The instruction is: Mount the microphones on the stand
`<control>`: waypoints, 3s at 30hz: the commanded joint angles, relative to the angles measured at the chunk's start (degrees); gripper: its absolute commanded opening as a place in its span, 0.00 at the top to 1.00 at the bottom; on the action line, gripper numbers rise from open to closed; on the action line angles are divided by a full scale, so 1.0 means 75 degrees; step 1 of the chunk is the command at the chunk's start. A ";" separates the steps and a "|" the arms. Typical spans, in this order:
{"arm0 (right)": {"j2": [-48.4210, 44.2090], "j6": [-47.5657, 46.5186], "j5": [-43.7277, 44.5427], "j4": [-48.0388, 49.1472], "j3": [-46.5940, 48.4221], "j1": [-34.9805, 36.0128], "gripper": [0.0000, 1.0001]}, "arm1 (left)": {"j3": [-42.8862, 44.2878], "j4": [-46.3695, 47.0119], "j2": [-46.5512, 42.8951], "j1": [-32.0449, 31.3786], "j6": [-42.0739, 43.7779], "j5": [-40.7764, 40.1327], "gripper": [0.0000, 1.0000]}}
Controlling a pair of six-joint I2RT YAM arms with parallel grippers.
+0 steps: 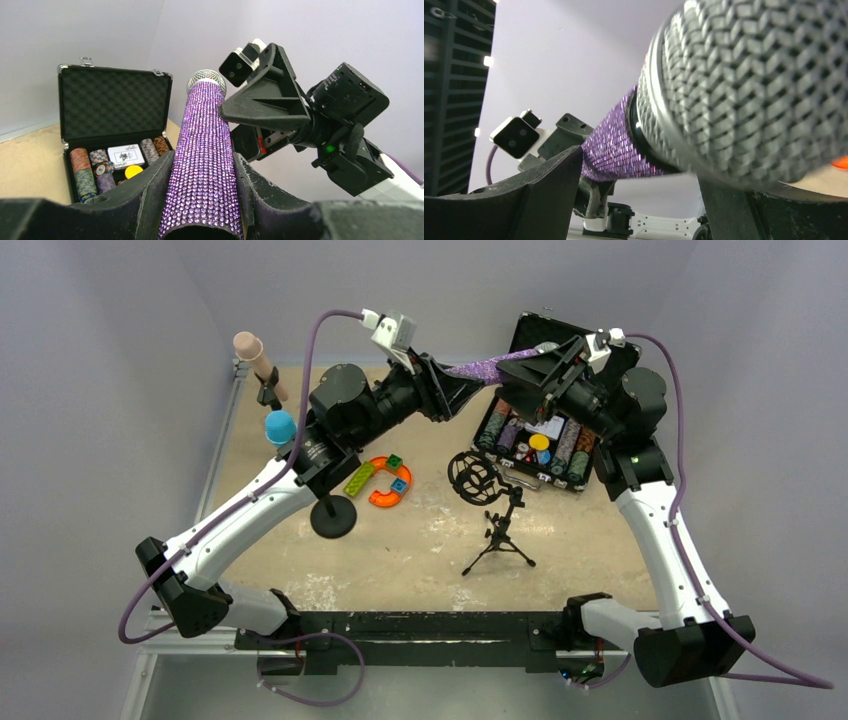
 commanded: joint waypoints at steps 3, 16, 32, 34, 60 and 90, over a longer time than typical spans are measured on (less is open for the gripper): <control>0.0038 0.0669 0.0275 0.0793 -0.0130 -0.0136 0.18 | -0.0082 0.0823 -0.0171 -0.0110 -0.0072 0.0641 1.00; 0.0021 0.0735 -0.0028 0.1926 -0.0293 -0.0435 0.71 | -0.0192 -0.0267 -0.0073 -0.0126 0.0874 0.0845 1.00; -0.0339 -0.4350 -0.2040 0.1623 0.0973 -0.0700 1.00 | -0.1001 -0.1782 -0.1976 -0.0084 0.1780 0.1273 0.25; -0.0523 -0.4981 -0.2269 0.1434 0.0992 -0.0693 1.00 | -0.1198 -0.2212 -0.2270 -0.0068 0.1668 0.1154 0.25; -0.1448 -0.6579 -0.3189 0.0185 0.0017 -0.0704 1.00 | -0.2336 -0.2392 -0.2007 -0.0076 -0.0254 0.2297 0.42; -0.1980 -0.8759 -0.3784 -0.1983 0.0422 -0.1097 1.00 | -0.1641 -0.2453 -0.1549 -0.0068 -0.0449 0.2127 0.53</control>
